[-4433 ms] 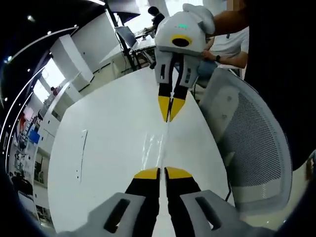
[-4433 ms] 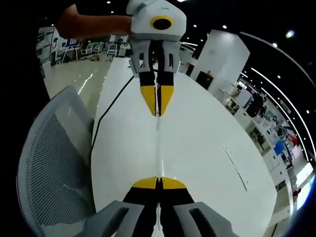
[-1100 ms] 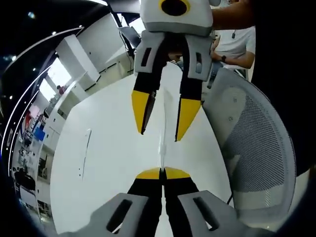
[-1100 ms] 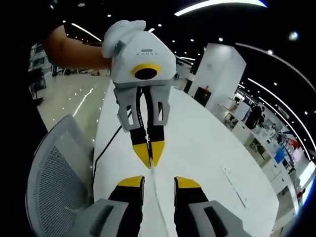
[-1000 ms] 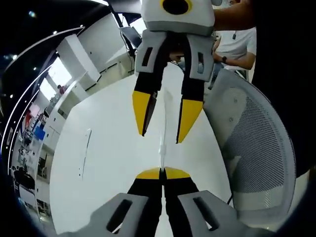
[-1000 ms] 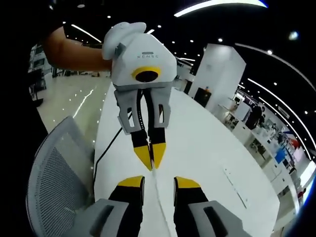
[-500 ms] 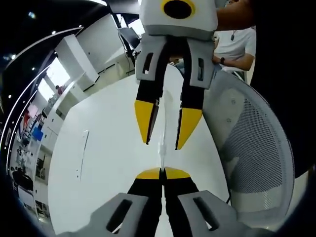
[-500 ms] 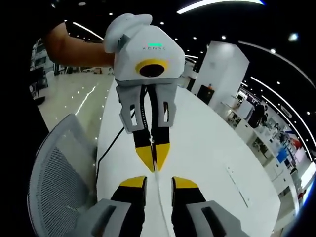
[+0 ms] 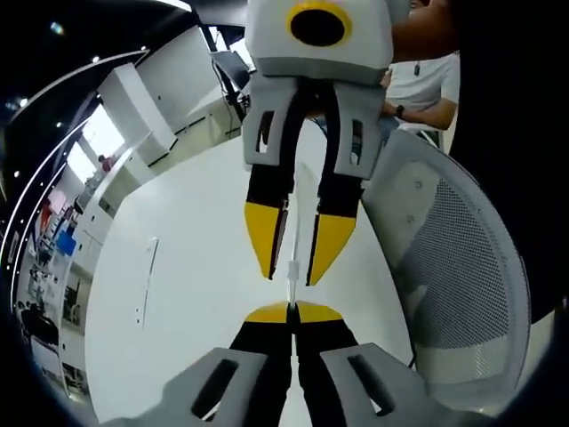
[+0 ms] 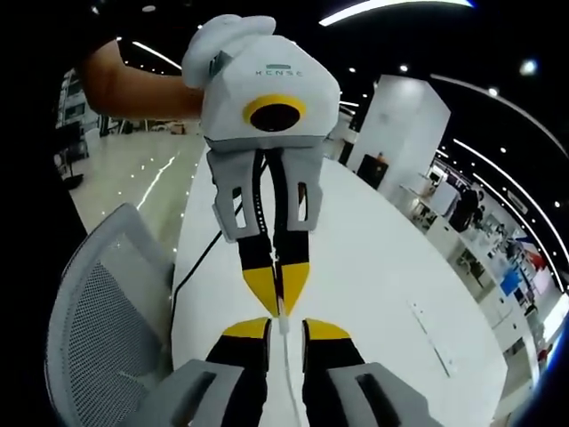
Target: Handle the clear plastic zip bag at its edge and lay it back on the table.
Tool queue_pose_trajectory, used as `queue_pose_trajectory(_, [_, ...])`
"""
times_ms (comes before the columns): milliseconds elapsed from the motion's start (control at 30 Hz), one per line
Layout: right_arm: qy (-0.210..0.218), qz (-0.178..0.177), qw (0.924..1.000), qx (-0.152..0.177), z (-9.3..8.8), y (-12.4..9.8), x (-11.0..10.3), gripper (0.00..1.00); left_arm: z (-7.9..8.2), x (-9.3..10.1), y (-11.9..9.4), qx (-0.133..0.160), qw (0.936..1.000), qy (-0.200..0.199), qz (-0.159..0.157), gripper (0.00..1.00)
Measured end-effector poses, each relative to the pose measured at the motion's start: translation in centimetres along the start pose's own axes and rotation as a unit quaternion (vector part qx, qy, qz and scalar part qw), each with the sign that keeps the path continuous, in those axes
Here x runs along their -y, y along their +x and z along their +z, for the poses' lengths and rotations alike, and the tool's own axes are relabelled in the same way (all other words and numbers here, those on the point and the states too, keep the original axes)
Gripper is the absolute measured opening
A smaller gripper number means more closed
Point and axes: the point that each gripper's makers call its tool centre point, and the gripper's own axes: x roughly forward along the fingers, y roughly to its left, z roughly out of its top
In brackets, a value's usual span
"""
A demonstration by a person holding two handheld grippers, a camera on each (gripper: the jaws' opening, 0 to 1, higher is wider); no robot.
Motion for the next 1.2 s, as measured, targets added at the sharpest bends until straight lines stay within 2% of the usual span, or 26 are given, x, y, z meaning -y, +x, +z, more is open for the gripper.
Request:
queue_pose_trajectory(300, [-0.013,0.008,0.9999,0.002,0.24,0.50,-0.32,0.01,-0.27,0.14,-0.02,0.004,1.0000,0.000,-0.002,0.00])
queue_pose_trajectory(800, [-0.041,0.019,0.9989,-0.009,0.22,1.04,-0.89,0.00,-0.76,0.34,0.10,0.003,1.0000,0.001,-0.004,0.00])
queue_pose_trajectory(1200, [-0.047,0.018,0.9987,-0.008,0.28,0.99,-0.91,0.00,-0.79,0.36,0.01,0.001,1.0000,-0.007,-0.006,0.00])
